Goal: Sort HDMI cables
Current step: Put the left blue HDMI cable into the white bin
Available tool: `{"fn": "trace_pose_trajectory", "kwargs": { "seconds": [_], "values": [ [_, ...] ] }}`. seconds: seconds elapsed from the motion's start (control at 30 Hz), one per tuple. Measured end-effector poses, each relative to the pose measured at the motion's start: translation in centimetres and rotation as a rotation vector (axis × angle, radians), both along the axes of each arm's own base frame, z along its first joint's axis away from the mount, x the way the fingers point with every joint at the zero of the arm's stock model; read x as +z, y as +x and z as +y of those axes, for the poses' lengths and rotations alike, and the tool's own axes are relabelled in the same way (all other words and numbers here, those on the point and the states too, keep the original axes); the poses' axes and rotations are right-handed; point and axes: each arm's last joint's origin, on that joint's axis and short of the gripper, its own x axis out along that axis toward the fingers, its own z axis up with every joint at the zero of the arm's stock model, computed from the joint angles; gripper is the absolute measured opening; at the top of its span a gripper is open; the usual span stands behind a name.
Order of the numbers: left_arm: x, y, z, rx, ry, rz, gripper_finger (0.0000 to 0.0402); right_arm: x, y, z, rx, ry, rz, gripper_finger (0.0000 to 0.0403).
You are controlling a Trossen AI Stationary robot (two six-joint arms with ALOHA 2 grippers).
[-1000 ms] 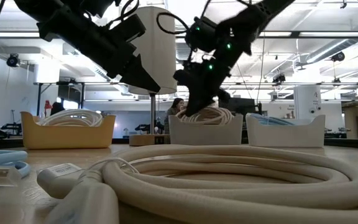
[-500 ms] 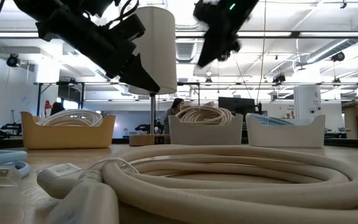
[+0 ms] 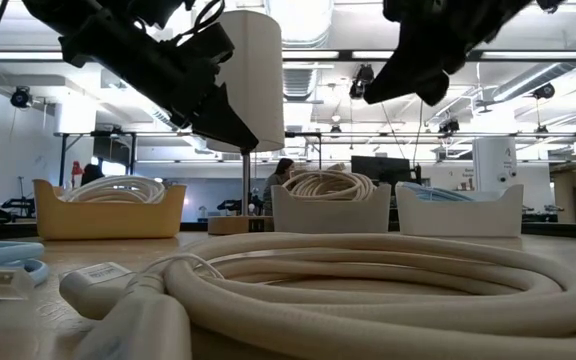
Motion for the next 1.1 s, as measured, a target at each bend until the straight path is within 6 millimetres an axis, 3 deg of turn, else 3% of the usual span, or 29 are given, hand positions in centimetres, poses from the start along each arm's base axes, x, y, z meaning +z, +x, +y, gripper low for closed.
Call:
{"fn": "trace_pose_trajectory", "kwargs": {
  "seconds": [0.2,0.37,1.1],
  "values": [
    [0.0,0.0,0.0,0.007,-0.015,-0.009,0.014,-1.0,-0.2,0.1,-0.019,0.038,-0.039,0.0008],
    [0.1,0.0,0.0,0.007,-0.015,-0.015,0.014,-1.1,0.8,0.6,0.07,0.086,-0.018,0.0009],
    [0.2,0.2,-0.1,-0.026,-0.03,-0.029,0.014,-1.1,9.0,3.0,0.334,-0.034,0.085,0.0009]
  ]
}}
